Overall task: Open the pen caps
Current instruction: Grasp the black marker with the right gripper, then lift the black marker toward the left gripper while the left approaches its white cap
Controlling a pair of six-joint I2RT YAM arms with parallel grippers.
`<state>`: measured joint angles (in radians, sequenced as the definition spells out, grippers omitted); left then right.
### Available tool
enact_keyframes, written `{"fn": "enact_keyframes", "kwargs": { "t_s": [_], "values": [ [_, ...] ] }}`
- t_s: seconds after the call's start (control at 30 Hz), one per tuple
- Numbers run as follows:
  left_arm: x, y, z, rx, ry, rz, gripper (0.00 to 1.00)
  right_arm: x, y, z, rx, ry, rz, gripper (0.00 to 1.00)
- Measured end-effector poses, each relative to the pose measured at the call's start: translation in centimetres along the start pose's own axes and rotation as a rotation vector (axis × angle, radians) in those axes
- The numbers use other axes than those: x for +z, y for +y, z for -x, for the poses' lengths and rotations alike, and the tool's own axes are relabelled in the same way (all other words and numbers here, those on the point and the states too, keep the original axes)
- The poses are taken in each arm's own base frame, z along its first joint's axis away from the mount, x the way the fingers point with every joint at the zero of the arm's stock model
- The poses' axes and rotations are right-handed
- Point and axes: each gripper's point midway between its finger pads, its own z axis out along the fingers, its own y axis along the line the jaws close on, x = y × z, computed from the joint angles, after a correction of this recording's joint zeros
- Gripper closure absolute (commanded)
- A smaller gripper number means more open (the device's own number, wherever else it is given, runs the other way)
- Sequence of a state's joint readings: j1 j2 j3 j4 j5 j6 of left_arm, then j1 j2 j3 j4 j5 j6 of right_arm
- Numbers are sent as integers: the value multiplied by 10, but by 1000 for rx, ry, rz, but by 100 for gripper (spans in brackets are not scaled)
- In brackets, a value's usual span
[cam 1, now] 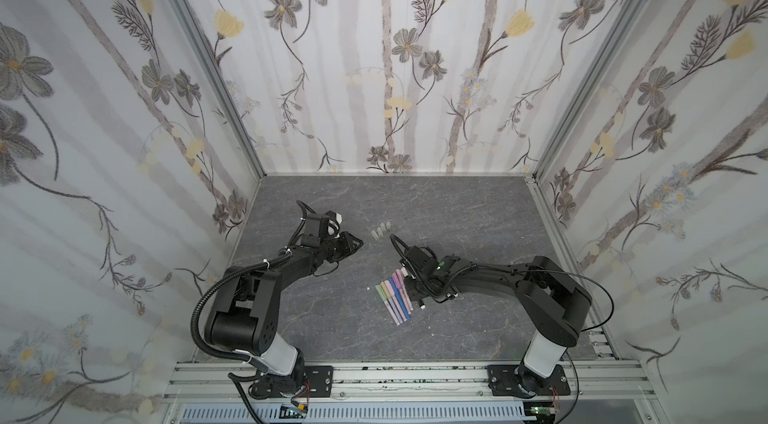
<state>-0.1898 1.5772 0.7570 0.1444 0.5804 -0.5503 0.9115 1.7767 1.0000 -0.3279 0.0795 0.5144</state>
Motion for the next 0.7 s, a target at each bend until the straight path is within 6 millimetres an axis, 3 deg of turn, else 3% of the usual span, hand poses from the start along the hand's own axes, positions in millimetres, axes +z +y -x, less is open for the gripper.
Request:
{"fn": "enact_keyframes", "kwargs": {
  "t_s": [0.17, 0.4, 0.53, 0.7],
  "values": [
    [0, -3, -2, 0, 6, -11, 71, 2, -1, 2, -1, -17, 1, 90],
    [-3, -20, -5, 26, 18, -41, 71, -4, -11, 3, 21, -23, 27, 96],
    [-3, -47, -10, 77, 37, -87, 70, -19, -36, 0, 65, -16, 2, 98],
    [4, -78, -34, 132, 96, -153, 69, -59, -45, 27, 93, -136, 72, 100]
  ]
}}
